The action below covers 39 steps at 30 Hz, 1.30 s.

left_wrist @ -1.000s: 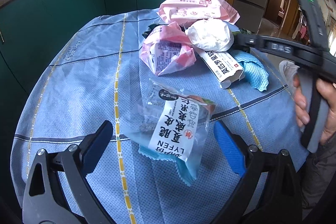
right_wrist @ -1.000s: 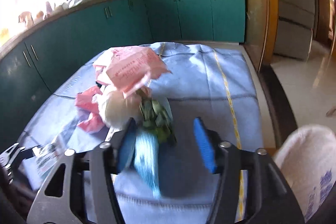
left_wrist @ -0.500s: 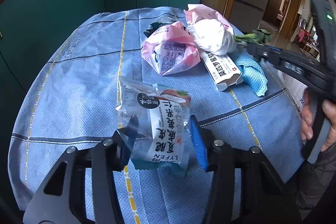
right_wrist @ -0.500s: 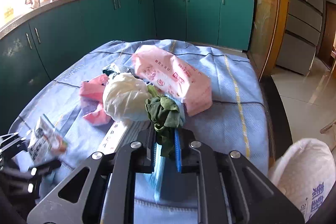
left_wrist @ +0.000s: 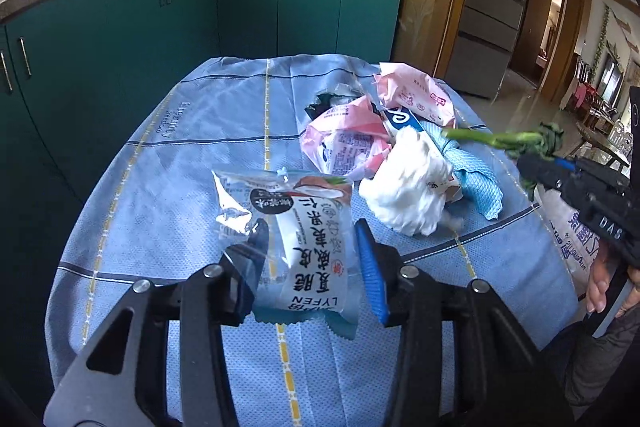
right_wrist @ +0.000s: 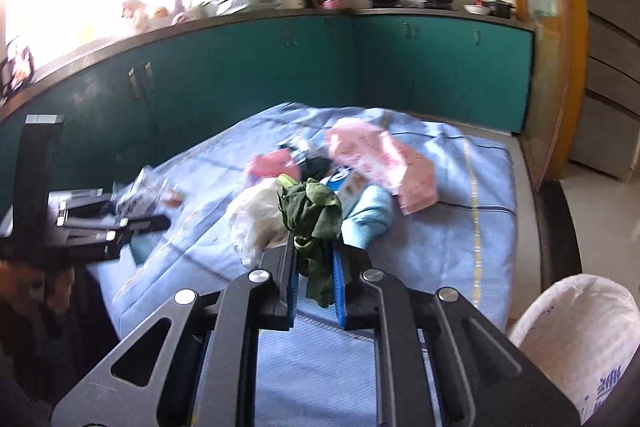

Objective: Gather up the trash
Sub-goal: 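Lift the clear packet with the left tool while the right tool carries the greens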

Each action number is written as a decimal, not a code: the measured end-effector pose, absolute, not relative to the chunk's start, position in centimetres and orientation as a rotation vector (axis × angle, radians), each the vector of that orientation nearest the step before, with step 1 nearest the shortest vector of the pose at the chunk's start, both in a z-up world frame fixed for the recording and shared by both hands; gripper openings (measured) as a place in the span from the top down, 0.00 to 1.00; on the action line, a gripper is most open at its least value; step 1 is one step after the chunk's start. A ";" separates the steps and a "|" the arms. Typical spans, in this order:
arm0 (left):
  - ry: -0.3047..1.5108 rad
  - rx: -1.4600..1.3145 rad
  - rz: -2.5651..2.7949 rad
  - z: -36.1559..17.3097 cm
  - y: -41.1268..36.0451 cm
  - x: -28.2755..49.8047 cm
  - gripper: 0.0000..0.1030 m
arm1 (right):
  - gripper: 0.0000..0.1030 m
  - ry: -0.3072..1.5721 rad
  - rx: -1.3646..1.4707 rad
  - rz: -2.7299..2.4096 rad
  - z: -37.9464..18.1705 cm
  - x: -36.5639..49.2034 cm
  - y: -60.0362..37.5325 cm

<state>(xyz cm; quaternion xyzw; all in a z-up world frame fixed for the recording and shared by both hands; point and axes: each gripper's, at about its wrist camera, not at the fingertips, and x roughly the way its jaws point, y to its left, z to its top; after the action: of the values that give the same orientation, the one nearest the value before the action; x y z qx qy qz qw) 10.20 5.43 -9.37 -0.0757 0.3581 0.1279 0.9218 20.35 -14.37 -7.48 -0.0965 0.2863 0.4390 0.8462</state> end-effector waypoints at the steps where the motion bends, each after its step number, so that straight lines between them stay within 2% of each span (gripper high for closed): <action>1: 0.738 -0.155 0.265 -9.4 5.4 10.1 0.56 | 0.85 0.614 -0.223 0.917 -7.8 20.3 -14.0; 7: 0.794 -0.150 0.252 -10.8 5.3 10.6 0.56 | 0.84 0.681 -0.296 0.851 -9.4 20.8 -12.6; 8: 0.802 -0.153 0.250 -11.1 5.3 10.7 0.56 | 0.79 0.688 -0.302 0.842 -9.6 20.9 -12.4; 9: 0.806 -0.155 0.252 -11.2 5.3 10.7 0.55 | 0.69 0.693 -0.302 0.836 -9.8 20.9 -12.3; 10: 0.807 -0.160 0.253 -11.3 5.3 10.8 0.54 | 0.64 0.692 -0.301 0.832 -9.9 20.9 -12.3; 11: 0.809 -0.163 0.253 -11.4 5.4 10.8 0.48 | 0.56 0.687 -0.302 0.831 -9.9 20.8 -12.2; 12: 0.807 -0.167 0.257 -11.4 5.6 10.8 0.43 | 0.53 0.685 -0.302 0.832 -9.9 20.9 -12.3; 18: 0.809 -0.193 0.288 -11.6 6.5 11.0 0.23 | 0.51 0.701 -0.335 0.821 -10.6 21.1 -11.2; 21: 0.819 -0.245 0.304 -11.9 7.7 11.0 0.19 | 0.51 0.710 -0.376 0.826 -11.1 20.8 -10.5; 25: 0.841 -0.256 0.316 -12.6 8.3 11.5 0.19 | 0.51 0.722 -0.414 0.837 -11.6 20.3 -10.0; 26: 0.850 -0.250 0.316 -12.8 8.3 11.7 0.22 | 0.51 0.729 -0.422 0.833 -11.8 20.4 -9.9; 27: 0.858 -0.244 0.316 -13.1 8.3 11.7 0.30 | 0.51 0.738 -0.430 0.828 -12.0 20.5 -9.9; 28: 0.866 -0.241 0.314 -13.4 8.3 11.8 0.34 | 0.51 0.742 -0.436 0.824 -12.2 20.5 -9.9; 30: 0.868 -0.236 0.315 -13.6 8.2 11.8 0.39 | 0.58 0.747 -0.445 0.824 -12.4 20.4 -9.9; 33: 0.847 -0.227 0.320 -13.1 8.1 11.5 0.41 | 0.82 0.748 -0.446 0.834 -12.4 20.4 -9.9; 39: 0.753 -0.179 0.372 -10.8 7.9 10.2 0.41 | 0.87 0.679 -0.396 0.905 -10.6 19.5 -10.3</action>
<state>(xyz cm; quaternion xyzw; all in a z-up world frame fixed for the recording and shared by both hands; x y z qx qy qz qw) 10.16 7.86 -10.80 -0.0868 0.3651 0.1804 0.9092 19.50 -10.26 -10.64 -0.1863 0.3197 0.4260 0.8256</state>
